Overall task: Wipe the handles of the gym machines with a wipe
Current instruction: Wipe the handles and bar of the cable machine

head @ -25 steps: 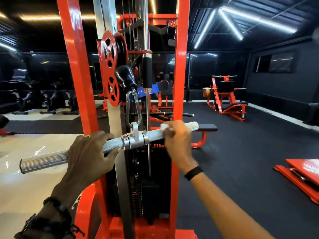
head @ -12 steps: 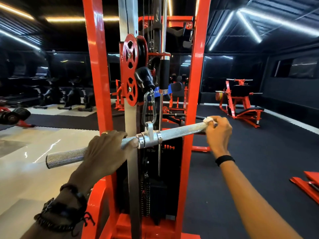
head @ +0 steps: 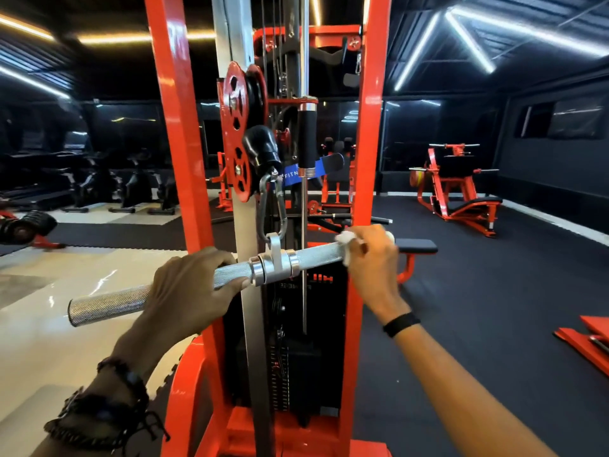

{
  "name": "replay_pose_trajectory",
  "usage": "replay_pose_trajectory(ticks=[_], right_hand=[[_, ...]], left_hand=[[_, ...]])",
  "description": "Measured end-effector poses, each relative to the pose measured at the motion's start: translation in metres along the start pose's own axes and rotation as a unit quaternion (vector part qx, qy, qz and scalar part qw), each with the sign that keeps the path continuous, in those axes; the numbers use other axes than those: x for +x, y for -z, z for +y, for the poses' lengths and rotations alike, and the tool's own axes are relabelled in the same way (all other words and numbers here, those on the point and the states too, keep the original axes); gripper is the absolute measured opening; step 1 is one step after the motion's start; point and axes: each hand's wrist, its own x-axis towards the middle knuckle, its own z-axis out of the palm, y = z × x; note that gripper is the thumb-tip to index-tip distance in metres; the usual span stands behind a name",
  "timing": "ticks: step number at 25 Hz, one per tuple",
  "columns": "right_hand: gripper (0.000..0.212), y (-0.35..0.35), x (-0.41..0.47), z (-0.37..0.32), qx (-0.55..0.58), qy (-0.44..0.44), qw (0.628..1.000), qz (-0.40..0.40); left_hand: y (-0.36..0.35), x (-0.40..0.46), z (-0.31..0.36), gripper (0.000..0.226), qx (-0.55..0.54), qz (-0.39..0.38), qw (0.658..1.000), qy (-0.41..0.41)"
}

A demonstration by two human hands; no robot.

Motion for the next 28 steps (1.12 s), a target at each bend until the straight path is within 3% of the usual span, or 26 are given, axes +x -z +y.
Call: replay_pose_trajectory(ticks=[3, 5, 9, 13, 17, 20, 22, 25, 28], right_hand=[[0.016, 0.022, 0.029, 0.039, -0.043, -0.126, 0.990, 0.050], [0.017, 0.024, 0.035, 0.045, -0.071, -0.154, 0.984, 0.057], [0.017, -0.010, 0.004, -0.009, -0.034, -0.032, 0.999, -0.024], [0.020, -0.029, -0.022, -0.049, 0.050, 0.057, 0.990, -0.118], [0.013, 0.002, 0.007, -0.005, -0.016, 0.025, 0.998, -0.056], [0.019, 0.030, 0.034, 0.035, -0.062, -0.099, 0.993, -0.004], [0.022, 0.030, 0.035, 0.037, -0.077, -0.126, 0.989, 0.001], [0.018, 0.003, 0.009, -0.002, -0.067, -0.040, 0.996, -0.037], [0.019, -0.017, -0.017, -0.041, 0.021, 0.027, 0.994, -0.102]], left_hand=[[0.001, -0.002, 0.004, 0.027, 0.007, 0.018, 1.000, -0.007], [0.001, -0.003, 0.007, 0.029, 0.008, 0.026, 1.000, -0.014], [-0.002, 0.001, 0.010, 0.035, 0.007, 0.018, 1.000, -0.016], [0.000, 0.012, 0.014, 0.031, 0.035, -0.032, 0.998, 0.032], [-0.004, 0.009, 0.007, 0.044, 0.058, -0.057, 0.997, 0.013], [-0.009, 0.010, 0.002, 0.046, 0.055, -0.026, 0.998, -0.022], [-0.011, 0.013, 0.001, 0.041, 0.044, -0.008, 0.998, -0.041], [-0.013, 0.016, 0.002, 0.033, 0.038, 0.024, 0.996, -0.071], [-0.013, 0.018, 0.005, 0.033, 0.038, 0.042, 0.995, -0.077]])
